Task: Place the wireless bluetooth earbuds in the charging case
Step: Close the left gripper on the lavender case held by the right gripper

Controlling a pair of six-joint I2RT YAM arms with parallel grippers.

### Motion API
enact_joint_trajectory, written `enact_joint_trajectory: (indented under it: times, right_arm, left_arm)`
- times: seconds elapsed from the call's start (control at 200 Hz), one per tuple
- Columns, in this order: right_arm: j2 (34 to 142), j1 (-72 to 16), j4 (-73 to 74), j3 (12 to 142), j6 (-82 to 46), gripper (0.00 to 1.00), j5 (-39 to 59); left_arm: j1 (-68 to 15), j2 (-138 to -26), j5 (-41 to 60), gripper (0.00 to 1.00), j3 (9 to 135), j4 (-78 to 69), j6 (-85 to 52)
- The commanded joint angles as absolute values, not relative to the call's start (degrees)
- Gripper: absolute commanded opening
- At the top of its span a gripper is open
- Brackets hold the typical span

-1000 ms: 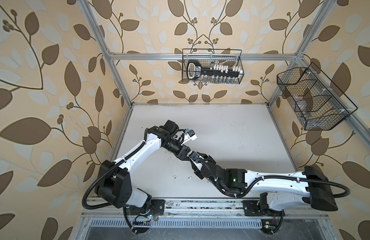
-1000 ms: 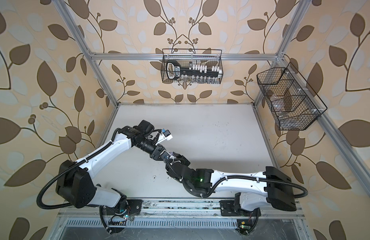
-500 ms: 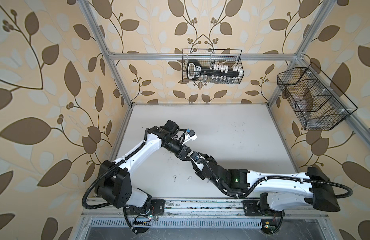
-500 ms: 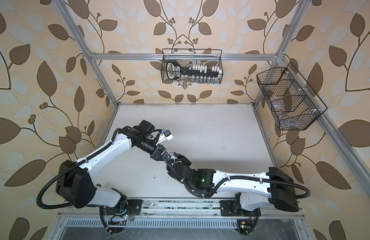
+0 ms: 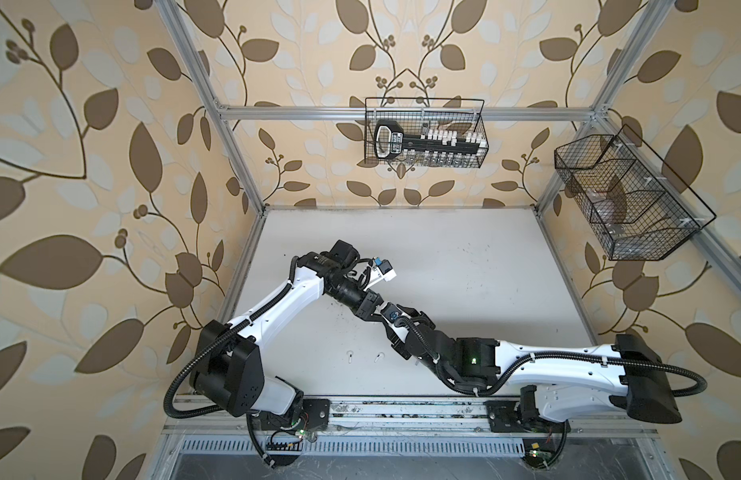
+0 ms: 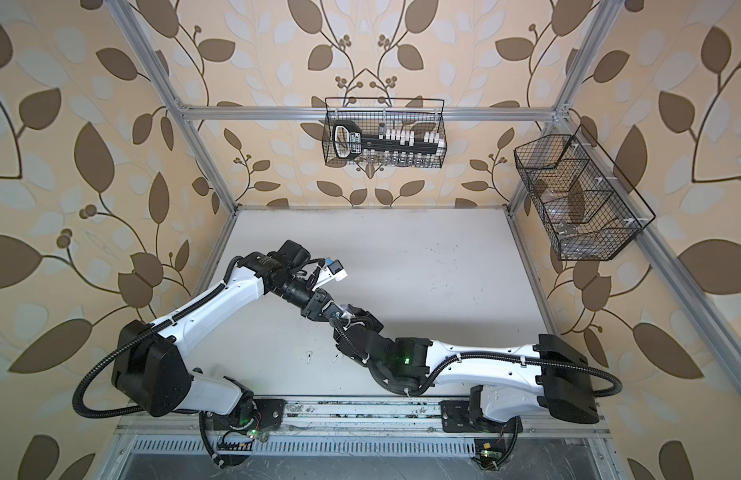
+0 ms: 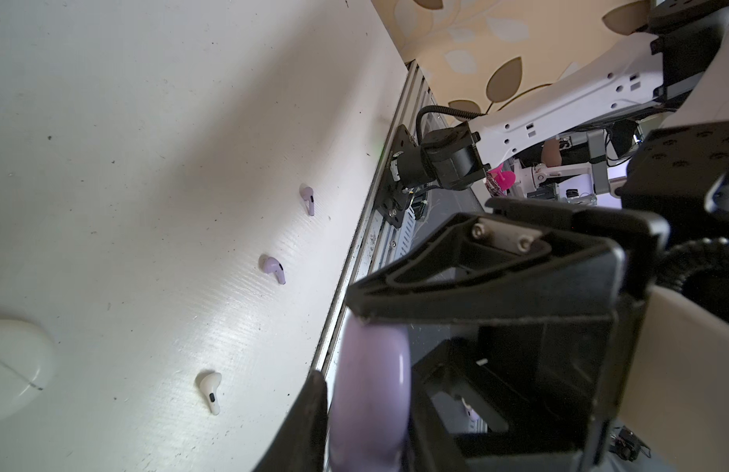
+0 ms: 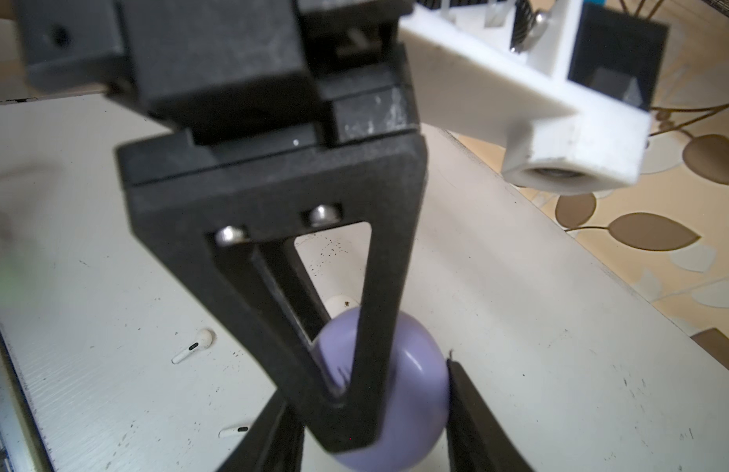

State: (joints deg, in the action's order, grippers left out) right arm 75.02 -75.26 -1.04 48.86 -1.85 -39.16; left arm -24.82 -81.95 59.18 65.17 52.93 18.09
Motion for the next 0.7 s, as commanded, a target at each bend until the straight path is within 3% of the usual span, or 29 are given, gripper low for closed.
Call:
enact_joint_trajectory:
  times: [0.0,0.3,0.505,0.605,0.695]
  right_arm:
    - [74.44,-75.74,0.0,49.92,-1.28,0.33,-39.71]
    - [74.93,-75.56,0.24,50.1,-1.05,0.33,-39.29]
    - [75.15,-75.41,0.07,50.07,-1.05,0.34,-39.2]
    - [75.31,-75.2,-0.16,50.1,-1.16,0.42,-39.36]
    - [75.25,-75.03,-0.18,50.01,-1.23,0.55,-39.46]
  left_arm:
    - [-25.14,-81.12,59.5,0.28,67.07,54.76,19.77]
    - [-25.14,-81.12,60.33,0.2,67.32,55.84,20.69]
    - [-25.14,-81.12,61.06,0.06,67.5,56.84,21.79]
    - [-25.14,-81.12,61.26,0.03,67.5,56.87,22.05]
    - [-25.14,-81.12,61.22,0.02,67.5,56.79,22.09]
